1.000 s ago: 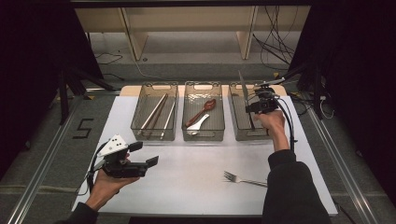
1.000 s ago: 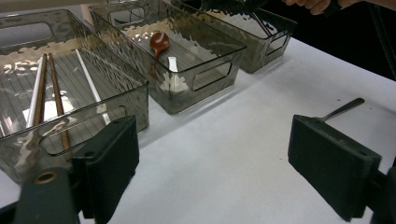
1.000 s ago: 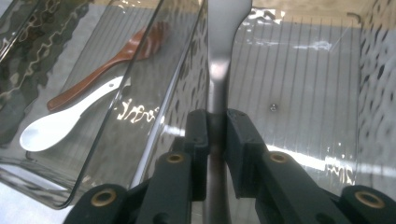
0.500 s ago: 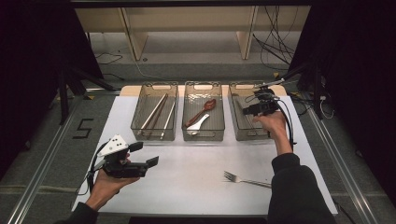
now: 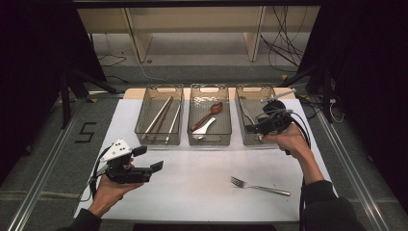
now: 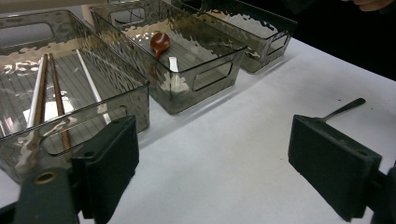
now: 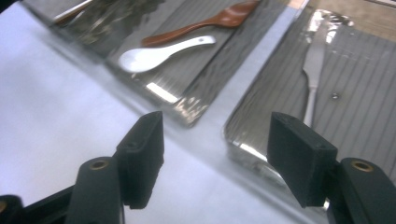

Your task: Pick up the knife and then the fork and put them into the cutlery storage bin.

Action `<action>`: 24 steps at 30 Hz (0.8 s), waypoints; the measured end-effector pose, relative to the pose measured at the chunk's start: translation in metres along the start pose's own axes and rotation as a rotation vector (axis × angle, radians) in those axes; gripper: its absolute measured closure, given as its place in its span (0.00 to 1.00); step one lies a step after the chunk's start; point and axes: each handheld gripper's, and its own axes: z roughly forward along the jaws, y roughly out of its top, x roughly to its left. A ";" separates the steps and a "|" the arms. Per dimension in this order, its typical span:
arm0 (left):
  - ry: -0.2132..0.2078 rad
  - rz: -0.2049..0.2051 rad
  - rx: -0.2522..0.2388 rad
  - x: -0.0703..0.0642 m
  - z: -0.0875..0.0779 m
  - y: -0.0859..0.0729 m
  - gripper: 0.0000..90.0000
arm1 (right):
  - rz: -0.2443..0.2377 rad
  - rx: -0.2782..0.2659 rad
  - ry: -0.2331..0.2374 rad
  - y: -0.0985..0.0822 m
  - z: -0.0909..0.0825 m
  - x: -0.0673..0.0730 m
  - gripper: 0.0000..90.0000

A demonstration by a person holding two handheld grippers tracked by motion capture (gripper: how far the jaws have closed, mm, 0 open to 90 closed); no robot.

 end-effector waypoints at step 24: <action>-0.001 0.008 -0.013 0.000 -0.002 0.000 0.17 | -0.172 0.228 0.037 -0.076 0.000 0.036 0.37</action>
